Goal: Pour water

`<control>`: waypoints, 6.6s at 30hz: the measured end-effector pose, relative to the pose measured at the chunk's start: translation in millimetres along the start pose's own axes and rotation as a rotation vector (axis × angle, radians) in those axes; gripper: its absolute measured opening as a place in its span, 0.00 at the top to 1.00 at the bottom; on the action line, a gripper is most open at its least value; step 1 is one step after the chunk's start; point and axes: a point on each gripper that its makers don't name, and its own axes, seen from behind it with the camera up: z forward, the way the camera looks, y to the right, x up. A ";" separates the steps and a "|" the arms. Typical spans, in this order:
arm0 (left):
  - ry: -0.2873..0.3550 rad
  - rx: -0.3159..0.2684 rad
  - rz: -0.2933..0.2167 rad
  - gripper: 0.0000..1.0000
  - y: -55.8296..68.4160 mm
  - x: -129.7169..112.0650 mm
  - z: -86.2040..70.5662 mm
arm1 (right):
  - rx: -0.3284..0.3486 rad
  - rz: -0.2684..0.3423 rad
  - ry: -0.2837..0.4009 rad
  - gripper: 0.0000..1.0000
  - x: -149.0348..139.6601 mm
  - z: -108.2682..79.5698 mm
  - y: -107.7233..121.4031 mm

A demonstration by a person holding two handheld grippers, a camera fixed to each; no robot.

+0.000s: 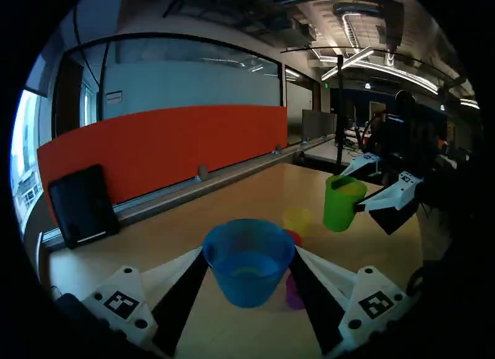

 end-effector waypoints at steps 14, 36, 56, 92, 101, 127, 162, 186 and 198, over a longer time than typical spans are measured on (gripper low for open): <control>0.117 0.005 -0.027 0.13 7.5 38.0 -18.3 | -0.005 -0.028 0.097 0.08 40.6 7.3 -1.3; 0.222 0.020 0.019 0.13 17.1 80.9 -31.6 | 0.020 -0.033 0.122 0.08 52.6 17.6 -5.0; 0.303 0.085 0.147 0.13 16.7 120.2 -53.4 | 0.071 -0.007 0.146 0.08 54.9 31.4 -15.8; 0.263 0.228 0.555 0.13 23.2 158.2 -50.5 | 0.190 -0.011 0.163 0.09 51.6 54.4 -58.6; 0.262 0.274 0.665 0.12 23.3 170.1 -51.0 | 0.209 -0.009 0.164 0.08 50.2 59.7 -64.6; 0.261 0.329 0.941 0.12 35.5 182.8 -45.6 | 0.248 -0.020 0.162 0.08 52.2 68.7 -76.5; 0.247 0.365 1.109 0.12 41.7 190.3 -46.2 | 0.253 -0.036 0.158 0.09 54.2 72.0 -77.7; 0.242 0.388 1.228 0.12 48.4 196.8 -49.8 | 0.244 -0.036 0.164 0.09 54.3 70.5 -72.4; 0.245 0.393 1.285 0.13 52.6 199.2 -49.2 | 0.242 -0.037 0.168 0.09 56.6 69.9 -71.6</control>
